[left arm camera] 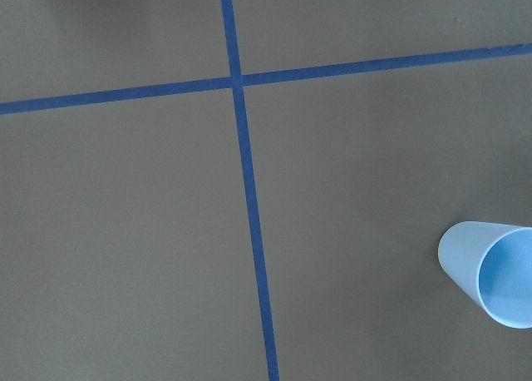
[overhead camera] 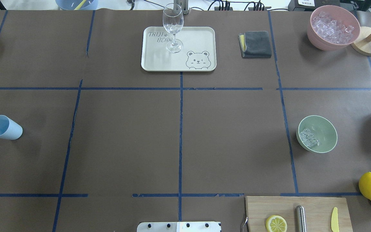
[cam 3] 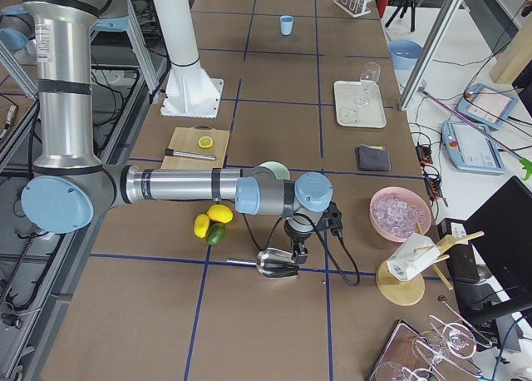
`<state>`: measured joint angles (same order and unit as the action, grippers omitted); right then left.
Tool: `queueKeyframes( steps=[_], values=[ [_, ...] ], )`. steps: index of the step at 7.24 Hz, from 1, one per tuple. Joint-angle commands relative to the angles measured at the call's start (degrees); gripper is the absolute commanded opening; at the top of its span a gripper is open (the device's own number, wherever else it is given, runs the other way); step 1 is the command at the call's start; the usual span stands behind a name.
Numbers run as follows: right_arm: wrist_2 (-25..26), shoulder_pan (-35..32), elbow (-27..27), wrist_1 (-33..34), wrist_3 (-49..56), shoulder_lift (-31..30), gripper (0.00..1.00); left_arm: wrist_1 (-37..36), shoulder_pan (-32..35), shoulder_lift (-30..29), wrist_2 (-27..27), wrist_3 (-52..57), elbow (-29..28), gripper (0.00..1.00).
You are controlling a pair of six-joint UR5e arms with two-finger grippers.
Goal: Pour ice into bowl
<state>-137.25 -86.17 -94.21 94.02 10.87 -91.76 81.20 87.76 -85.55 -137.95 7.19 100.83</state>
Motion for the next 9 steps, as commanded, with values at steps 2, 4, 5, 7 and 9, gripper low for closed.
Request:
queueKeyframes(
  steps=[2,4,5,7,9],
  values=[
    [-0.2,0.0,0.6,-0.6,0.3,0.3,1.00,2.0,0.0,-0.6,-0.3,0.5,1.1,1.00],
    [-0.3,0.0,1.5,-1.7,0.0,0.2,1.00,1.6,0.0,-1.9,-0.1,0.5,2.8,1.00],
    [-0.6,0.0,1.0,-1.7,0.2,0.4,1.00,1.8,0.2,-2.1,0.0,0.5,3.0,1.00],
    [-2.5,0.0,1.1,-1.7,0.6,0.5,1.00,1.2,1.4,-1.8,0.2,0.5,3.9,1.00],
    [-2.1,0.0,1.2,-1.9,-0.1,-0.4,1.00,1.3,1.4,-0.6,0.4,0.4,3.1,1.00]
  ],
)
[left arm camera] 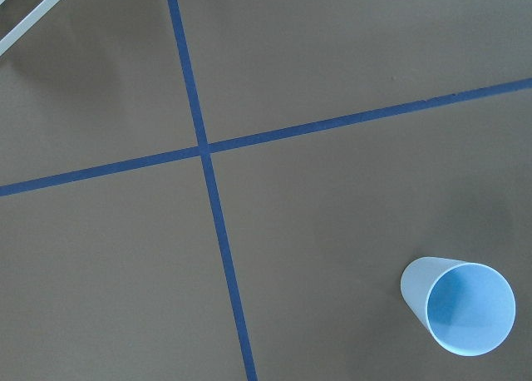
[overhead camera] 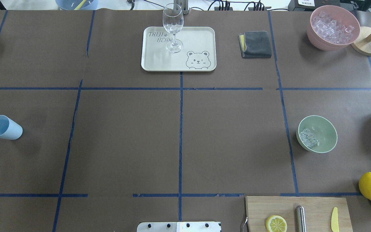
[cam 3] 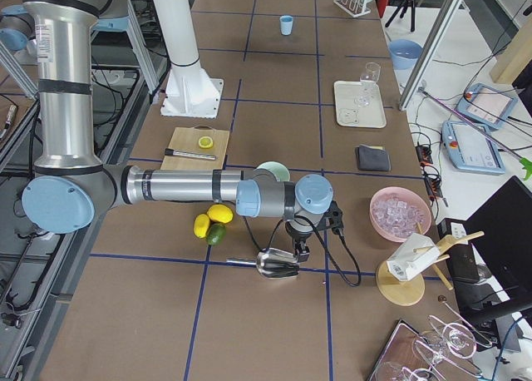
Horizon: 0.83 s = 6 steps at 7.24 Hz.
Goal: Pour ice into bowl
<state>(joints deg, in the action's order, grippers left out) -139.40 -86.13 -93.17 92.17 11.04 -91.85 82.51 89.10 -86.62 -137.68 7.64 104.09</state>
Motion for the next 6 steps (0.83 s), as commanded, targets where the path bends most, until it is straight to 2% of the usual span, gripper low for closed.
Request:
queueKeyframes(
  steps=[1,4,6],
  values=[
    [0.2,0.0,0.3,-0.1,-0.1,-0.8,1.00,-0.1,0.0,0.8,0.1,-0.1,0.3,1.00],
    [-0.1,0.0,-0.1,0.0,-1.0,-0.8,1.00,-0.2,0.0,0.9,0.2,-0.1,0.0,1.00],
    [1.0,0.0,-4.4,-0.1,-11.2,-1.1,1.00,-0.1,-0.1,0.9,0.3,-0.1,-0.4,1.00]
  ],
)
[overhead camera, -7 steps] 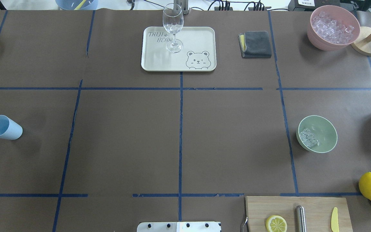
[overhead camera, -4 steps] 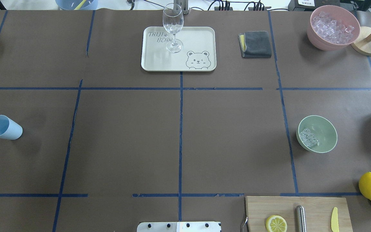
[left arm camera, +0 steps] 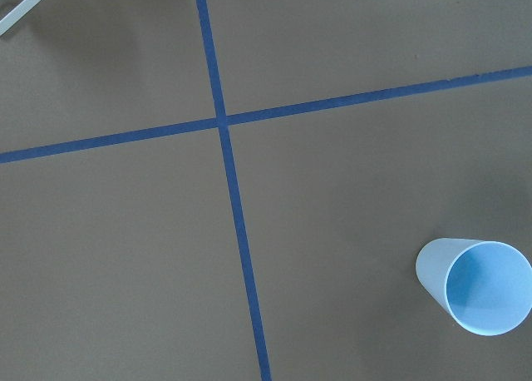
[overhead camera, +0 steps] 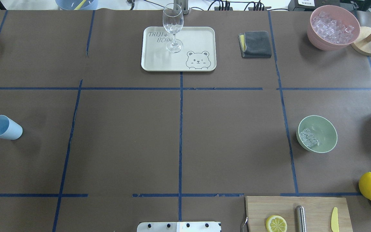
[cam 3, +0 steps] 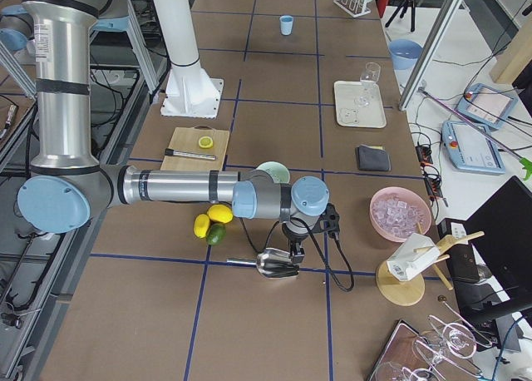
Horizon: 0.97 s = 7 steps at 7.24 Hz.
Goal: Pour ice into bowl
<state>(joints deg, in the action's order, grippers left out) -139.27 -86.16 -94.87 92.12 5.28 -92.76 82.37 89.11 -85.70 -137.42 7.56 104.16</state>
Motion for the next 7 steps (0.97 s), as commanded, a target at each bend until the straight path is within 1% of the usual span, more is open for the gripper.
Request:
queueKeyframes(
  steps=[1,2,3,4,5,7],
  values=[
    [1.2,0.0,-2.5,-0.7,-5.5,-0.8,1.00,0.2,-0.2,-0.2,0.0,0.1,-1.1,1.00],
    [1.6,0.0,-2.4,-4.2,-5.6,-1.5,1.00,0.3,-0.2,-0.4,0.1,0.1,-1.1,1.00],
    [1.6,0.0,-2.4,-5.7,-5.8,-2.6,1.00,0.3,-0.2,-0.7,0.6,0.1,-1.7,1.00],
    [1.6,0.0,-2.4,-5.7,-5.8,-2.6,1.00,0.3,-0.2,-1.5,2.7,0.1,-1.9,1.00],
    [1.6,0.0,-2.4,-5.7,-5.8,-2.6,1.00,0.3,-0.2,-2.0,3.8,0.1,-2.0,1.00],
    [1.6,0.0,-2.4,-5.8,-5.7,-2.6,1.00,0.4,-0.2,-2.1,3.7,-0.2,-2.7,1.00]
  ],
)
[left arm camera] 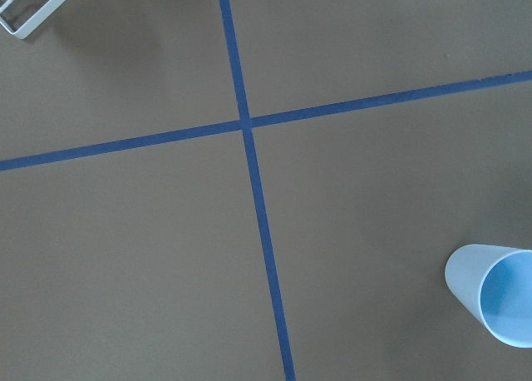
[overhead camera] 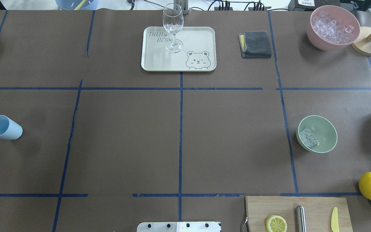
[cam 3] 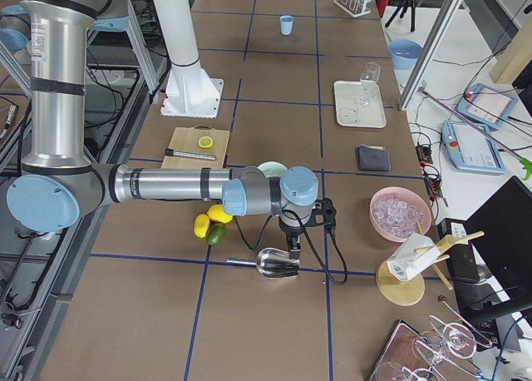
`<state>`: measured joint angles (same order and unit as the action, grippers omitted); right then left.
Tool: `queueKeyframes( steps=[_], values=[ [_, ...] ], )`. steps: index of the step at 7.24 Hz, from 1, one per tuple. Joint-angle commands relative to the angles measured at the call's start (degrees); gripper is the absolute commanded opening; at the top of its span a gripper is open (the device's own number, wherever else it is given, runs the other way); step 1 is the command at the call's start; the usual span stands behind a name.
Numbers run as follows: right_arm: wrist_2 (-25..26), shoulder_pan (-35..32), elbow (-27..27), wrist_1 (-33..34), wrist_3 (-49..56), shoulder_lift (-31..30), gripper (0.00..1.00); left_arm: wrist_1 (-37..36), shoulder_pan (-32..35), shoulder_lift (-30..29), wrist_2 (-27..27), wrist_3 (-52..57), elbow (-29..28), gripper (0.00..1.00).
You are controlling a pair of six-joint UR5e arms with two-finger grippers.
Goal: Pour ice into bowl
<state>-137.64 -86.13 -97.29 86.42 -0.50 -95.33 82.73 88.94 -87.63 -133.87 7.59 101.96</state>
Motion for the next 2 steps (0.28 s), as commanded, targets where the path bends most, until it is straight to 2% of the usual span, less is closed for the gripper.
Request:
queueKeyframes(
  steps=[1,2],
  values=[
    [0.0,0.0,0.1,-0.1,0.1,0.0,1.00,0.1,0.0,-1.6,0.2,0.1,-2.5,1.00],
    [0.0,0.0,0.1,0.0,0.0,0.0,1.00,0.1,0.0,-1.8,0.2,0.1,-2.8,1.00]
  ],
)
